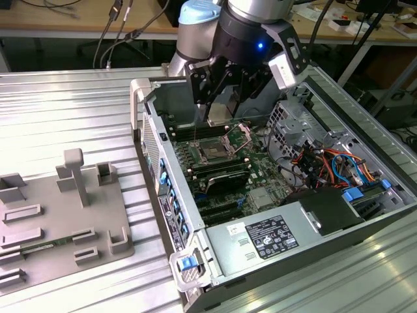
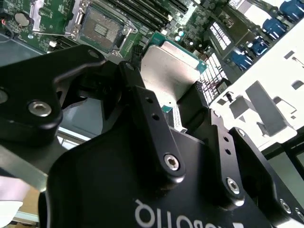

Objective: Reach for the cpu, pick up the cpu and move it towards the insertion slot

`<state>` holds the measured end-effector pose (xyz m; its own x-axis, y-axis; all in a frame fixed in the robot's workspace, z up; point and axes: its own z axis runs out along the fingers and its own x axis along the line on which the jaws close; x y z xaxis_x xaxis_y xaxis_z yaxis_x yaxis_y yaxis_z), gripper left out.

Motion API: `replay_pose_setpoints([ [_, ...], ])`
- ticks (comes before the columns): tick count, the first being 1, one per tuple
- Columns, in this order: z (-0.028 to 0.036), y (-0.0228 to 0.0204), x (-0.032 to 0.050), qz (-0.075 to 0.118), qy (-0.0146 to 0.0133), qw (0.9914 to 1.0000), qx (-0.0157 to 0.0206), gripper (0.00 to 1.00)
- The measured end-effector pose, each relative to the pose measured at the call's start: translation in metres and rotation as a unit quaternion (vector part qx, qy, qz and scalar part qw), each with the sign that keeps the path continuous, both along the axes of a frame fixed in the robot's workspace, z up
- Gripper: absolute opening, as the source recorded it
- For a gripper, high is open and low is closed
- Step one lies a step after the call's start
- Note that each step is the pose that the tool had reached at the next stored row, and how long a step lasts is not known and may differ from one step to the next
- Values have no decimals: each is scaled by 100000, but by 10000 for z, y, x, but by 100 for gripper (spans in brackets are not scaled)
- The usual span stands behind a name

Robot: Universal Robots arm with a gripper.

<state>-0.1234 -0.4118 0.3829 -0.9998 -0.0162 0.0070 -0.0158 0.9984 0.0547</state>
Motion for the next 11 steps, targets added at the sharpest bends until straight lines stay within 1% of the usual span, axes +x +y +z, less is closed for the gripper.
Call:
replay_pose_setpoints([
  [1,-2,11,10,1,0,100000,-3,55],
  [4,-18,73,57,-3,-1,100000,6,55],
  [8,-28,109,82,-3,0,100000,37,55],
  [11,-40,159,125,3,4,100000,47,55],
])
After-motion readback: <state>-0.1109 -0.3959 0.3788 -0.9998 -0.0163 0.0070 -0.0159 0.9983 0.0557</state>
